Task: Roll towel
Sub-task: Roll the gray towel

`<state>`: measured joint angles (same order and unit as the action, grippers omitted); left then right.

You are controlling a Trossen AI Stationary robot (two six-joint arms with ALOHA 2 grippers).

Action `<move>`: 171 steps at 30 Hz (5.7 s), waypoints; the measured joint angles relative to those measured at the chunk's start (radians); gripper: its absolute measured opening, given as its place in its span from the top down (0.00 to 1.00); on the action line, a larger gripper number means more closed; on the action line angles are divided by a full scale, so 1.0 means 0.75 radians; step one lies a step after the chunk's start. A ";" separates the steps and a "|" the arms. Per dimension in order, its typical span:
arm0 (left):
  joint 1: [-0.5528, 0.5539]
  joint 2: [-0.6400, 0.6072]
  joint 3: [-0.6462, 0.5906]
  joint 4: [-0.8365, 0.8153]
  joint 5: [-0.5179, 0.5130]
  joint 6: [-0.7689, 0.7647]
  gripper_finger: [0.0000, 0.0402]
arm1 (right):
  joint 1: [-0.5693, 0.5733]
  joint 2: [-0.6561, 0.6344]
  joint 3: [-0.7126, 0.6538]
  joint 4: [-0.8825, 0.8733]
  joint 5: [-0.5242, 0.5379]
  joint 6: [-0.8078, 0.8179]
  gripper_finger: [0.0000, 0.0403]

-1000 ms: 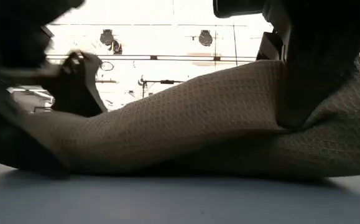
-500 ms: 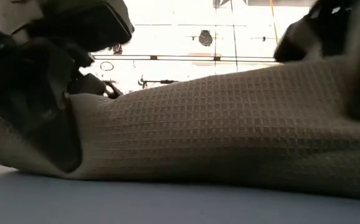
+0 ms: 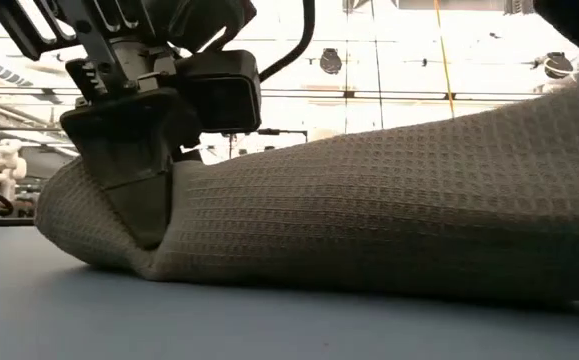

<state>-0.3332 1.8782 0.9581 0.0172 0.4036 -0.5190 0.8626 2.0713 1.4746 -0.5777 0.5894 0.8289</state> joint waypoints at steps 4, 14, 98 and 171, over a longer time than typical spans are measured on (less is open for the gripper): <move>0.000 0.000 0.000 -0.012 0.016 -0.004 0.94 | 0.014 0.021 0.001 -0.053 0.139 0.042 0.44; 0.008 0.000 0.000 -0.015 0.017 -0.070 0.94 | 0.013 0.020 0.055 0.007 0.126 -0.131 0.47; -0.391 -0.309 0.001 -0.082 -0.868 0.362 0.29 | -0.237 0.167 0.198 -0.246 -0.465 0.136 0.95; -0.294 -0.078 -0.038 -0.034 -0.245 -0.235 0.92 | -0.111 -0.068 0.200 -0.194 -0.305 -0.562 0.52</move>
<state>-0.5538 1.8198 0.9295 -0.0083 0.2201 -0.6951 0.7792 2.0202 1.6245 -0.7230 0.3608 0.4075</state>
